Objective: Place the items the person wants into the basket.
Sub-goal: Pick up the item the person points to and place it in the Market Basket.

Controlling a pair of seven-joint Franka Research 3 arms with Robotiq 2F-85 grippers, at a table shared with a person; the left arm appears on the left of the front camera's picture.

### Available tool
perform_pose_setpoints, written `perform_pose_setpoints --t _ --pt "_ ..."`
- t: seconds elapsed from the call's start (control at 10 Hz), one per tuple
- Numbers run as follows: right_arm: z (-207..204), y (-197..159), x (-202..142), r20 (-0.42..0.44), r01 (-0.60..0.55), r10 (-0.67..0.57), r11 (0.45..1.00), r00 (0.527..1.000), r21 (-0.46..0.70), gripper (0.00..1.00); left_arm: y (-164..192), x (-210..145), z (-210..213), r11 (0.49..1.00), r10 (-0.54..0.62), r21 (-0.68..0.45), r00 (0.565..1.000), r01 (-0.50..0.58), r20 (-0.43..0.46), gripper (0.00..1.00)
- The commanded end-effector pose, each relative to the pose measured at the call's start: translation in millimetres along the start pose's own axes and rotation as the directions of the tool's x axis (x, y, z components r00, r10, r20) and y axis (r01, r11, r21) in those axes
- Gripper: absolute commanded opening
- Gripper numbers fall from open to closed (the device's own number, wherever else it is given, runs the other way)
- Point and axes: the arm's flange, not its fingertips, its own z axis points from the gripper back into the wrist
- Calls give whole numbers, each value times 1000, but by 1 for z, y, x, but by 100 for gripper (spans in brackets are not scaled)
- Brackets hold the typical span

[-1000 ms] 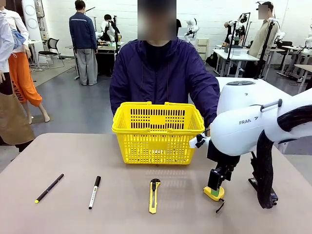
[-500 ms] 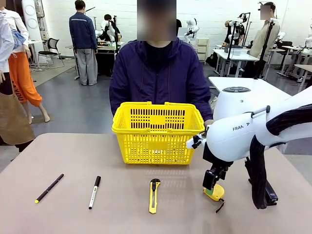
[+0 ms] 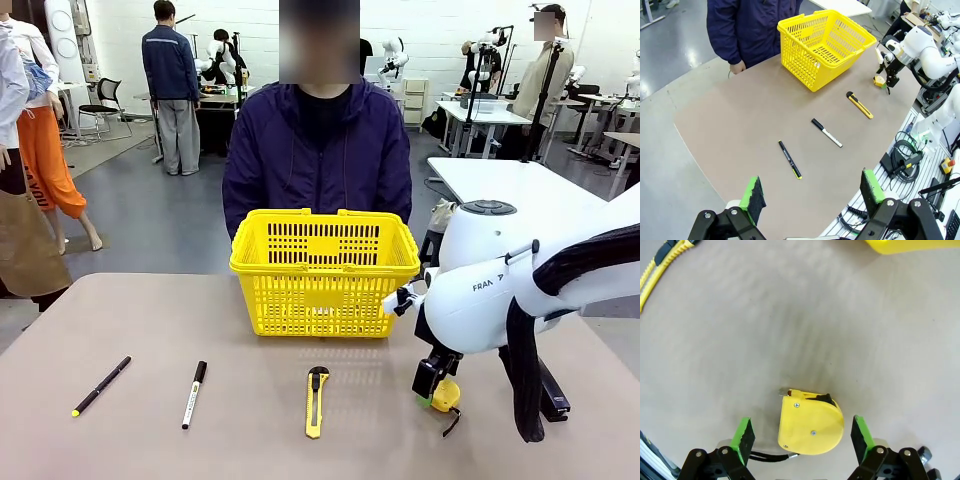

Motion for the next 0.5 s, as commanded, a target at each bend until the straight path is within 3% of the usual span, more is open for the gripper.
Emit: perform_pose_setpoints --t 0.0,0.4 --pt "-11 -6 -1 0 -15 15 1000 1000 -17 100 1 -1 2 1000 -19 -12 1000 19 16 100" --pt "-22 -10 -2 -8 -36 36 999 999 -27 100 1 -1 2 1000 -19 -12 1000 19 16 100"
